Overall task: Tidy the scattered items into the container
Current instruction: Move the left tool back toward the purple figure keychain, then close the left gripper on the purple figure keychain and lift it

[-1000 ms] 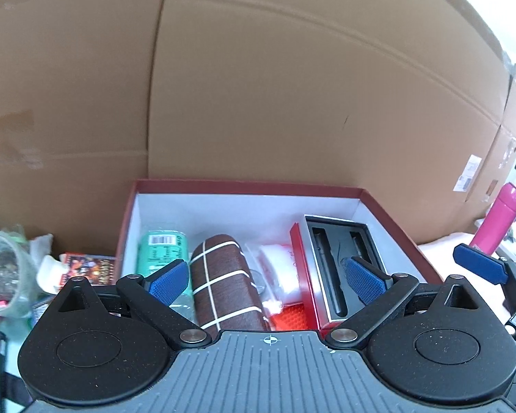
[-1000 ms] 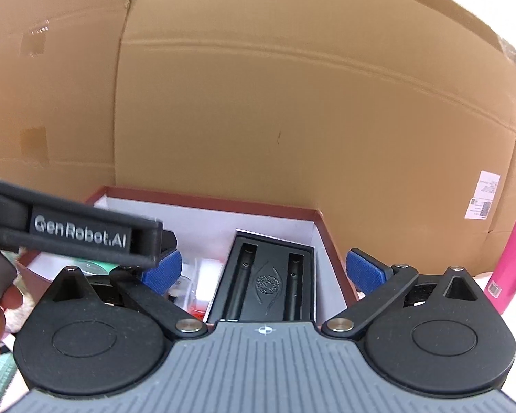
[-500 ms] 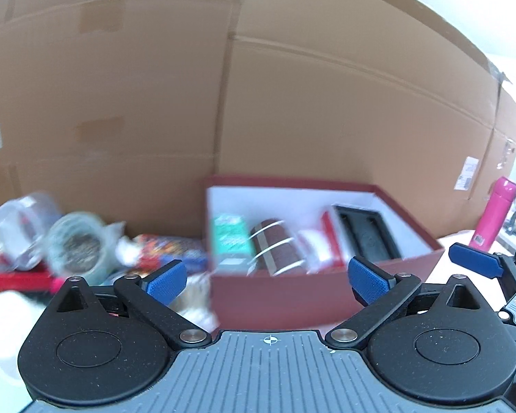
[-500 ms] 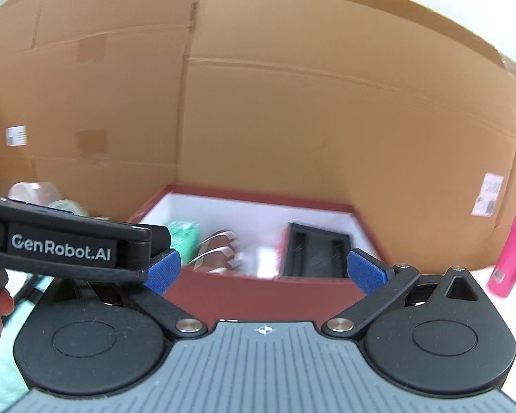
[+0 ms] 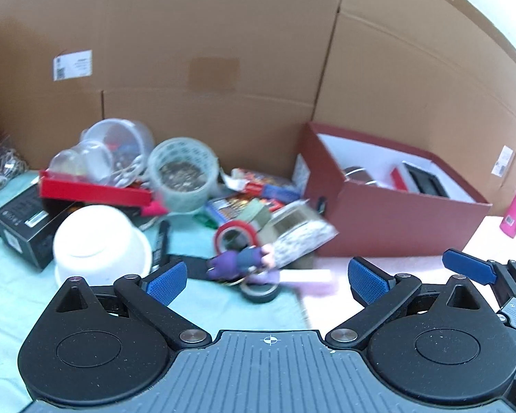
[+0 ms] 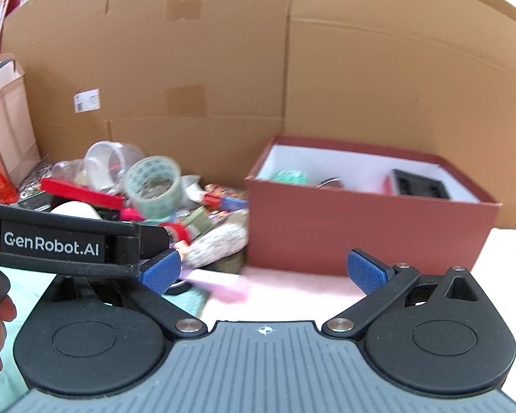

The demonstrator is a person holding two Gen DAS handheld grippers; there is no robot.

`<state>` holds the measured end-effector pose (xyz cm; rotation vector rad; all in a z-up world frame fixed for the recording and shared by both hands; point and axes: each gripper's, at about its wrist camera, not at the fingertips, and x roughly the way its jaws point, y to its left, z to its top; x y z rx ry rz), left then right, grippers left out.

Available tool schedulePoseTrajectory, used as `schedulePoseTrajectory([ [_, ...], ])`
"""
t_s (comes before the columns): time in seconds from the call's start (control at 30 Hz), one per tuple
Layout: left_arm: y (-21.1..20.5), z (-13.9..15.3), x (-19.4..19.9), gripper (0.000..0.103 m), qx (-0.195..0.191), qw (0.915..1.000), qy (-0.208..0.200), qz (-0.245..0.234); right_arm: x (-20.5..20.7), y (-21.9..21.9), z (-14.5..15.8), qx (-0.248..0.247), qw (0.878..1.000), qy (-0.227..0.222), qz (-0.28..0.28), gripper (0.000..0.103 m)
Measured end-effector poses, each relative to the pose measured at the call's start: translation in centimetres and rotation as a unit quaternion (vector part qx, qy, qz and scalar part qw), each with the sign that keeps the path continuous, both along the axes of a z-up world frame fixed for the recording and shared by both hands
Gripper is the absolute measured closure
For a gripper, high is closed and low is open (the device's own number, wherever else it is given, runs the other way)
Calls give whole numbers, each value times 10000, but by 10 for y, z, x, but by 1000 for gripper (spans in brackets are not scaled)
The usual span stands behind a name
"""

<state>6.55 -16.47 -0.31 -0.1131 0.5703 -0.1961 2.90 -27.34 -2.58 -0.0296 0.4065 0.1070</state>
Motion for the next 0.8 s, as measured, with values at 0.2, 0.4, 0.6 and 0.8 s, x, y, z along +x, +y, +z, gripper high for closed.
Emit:
schedulePoseTrajectory([
  [0.2,27,-19,14,0,-135,9996,222,-62,12,19,-15,107,9995,256,148,0],
  [0.4,28,-31,34,11,160,9992,265,-238,36,26,-29,292,9976,619,62,1],
  [0.6,25,-39,61,19,192,9976,412,-519,52,25,-36,371,9958,833,112,7],
  [0.8,17,-43,76,19,266,9965,435,-669,65,23,-41,418,9940,1005,106,13],
])
